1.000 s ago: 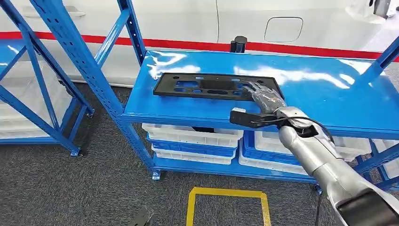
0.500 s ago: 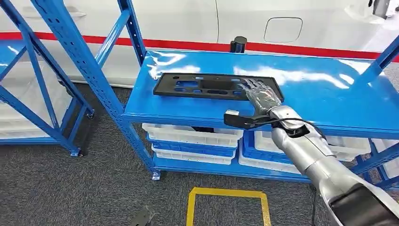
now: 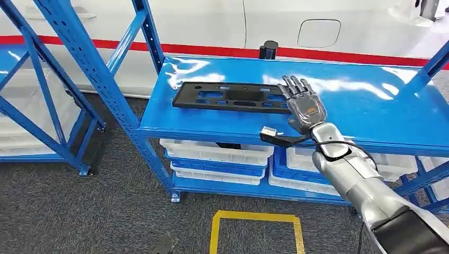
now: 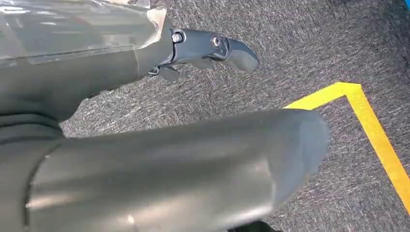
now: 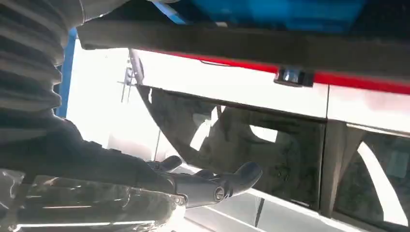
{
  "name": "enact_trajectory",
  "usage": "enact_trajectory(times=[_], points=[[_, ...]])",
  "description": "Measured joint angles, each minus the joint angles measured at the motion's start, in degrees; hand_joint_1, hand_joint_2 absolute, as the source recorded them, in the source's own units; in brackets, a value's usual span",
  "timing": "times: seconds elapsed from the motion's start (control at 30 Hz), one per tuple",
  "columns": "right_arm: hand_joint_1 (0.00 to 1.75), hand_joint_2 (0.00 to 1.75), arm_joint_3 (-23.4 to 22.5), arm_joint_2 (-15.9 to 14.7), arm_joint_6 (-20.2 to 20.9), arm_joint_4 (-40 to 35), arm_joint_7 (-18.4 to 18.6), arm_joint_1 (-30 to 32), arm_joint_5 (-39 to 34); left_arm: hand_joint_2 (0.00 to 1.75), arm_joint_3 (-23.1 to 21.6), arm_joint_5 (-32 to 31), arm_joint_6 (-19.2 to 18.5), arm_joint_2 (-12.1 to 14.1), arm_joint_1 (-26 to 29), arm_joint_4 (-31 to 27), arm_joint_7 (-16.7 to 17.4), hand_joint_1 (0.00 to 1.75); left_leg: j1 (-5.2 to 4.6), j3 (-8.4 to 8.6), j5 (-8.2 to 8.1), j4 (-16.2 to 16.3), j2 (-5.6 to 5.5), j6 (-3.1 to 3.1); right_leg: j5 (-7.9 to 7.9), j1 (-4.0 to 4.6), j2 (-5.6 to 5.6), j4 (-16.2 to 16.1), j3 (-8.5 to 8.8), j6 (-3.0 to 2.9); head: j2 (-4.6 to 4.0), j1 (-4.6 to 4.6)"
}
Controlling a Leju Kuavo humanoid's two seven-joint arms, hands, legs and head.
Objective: Take the parts from the cabinet and place them on the table.
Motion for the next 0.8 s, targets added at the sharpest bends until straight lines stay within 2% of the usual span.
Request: enact_trajectory(times=[0.37,0.4,0.43,0.47,0.57,0.67,0.8], points=[[0.00,1.75,-0.15,1.40,1.73,4.97,1.20,-0.95,2.76,0.00,-0.24,0.18,0.24,-0.13,0.00,0.00,-0.02,0.00,0.00,0.01,0.01,0.00,0.00,0.00,0.00,0.00,0.00,0.00,0.00,0.00,0.00,0.00],[1.34,1.75,-0.22,1.60,1.90,5.71,1.14,-1.10,2.69,0.00,-0.24,0.05,0.24,-0.13,0.00,0.00,0.02,0.00,0.00,0.01,0.01,0.00,0.00,0.00,0.00,0.00,0.00,0.00,0.00,0.00,0.00,0.02],[1.45,1.75,-0.37,1.86,2.33,6.51,1.05,-1.26,2.63,0.00,-0.22,-0.09,0.24,-0.13,0.00,0.00,0.07,0.00,0.00,0.01,0.01,0.00,0.01,0.00,0.00,0.00,0.00,0.00,0.00,0.00,0.00,0.00],[1.40,1.75,-0.50,2.12,2.97,7.30,1.01,-1.41,2.58,0.00,-0.22,-0.09,0.26,-0.15,0.00,0.00,0.09,0.00,0.00,0.01,0.01,0.00,0.01,0.00,0.00,0.00,0.00,0.00,0.00,0.00,0.00,0.00],[1.38,1.75,-0.81,2.80,4.26,9.04,0.74,-1.77,2.50,0.00,-0.20,-0.06,0.44,-0.13,0.02,0.00,0.09,0.00,0.00,0.01,0.01,0.00,0.00,0.00,0.00,0.00,0.00,0.00,0.00,0.00,0.00,0.00],[1.48,1.75,-0.87,3.30,4.39,10.28,0.48,-1.83,2.52,0.00,-0.20,0.02,1.02,-0.15,0.09,0.00,-0.11,0.00,0.00,0.02,0.01,0.00,0.00,0.00,0.00,0.00,0.00,0.00,0.00,0.00,0.00,0.00],[1.48,1.75,-0.87,3.65,4.39,11.35,0.39,-2.00,2.67,0.00,-0.17,0.02,1.16,-0.15,0.27,0.00,-0.17,0.00,0.00,0.03,0.01,0.00,-0.01,0.00,0.00,0.00,-0.01,0.00,0.01,0.00,0.00,0.00]])
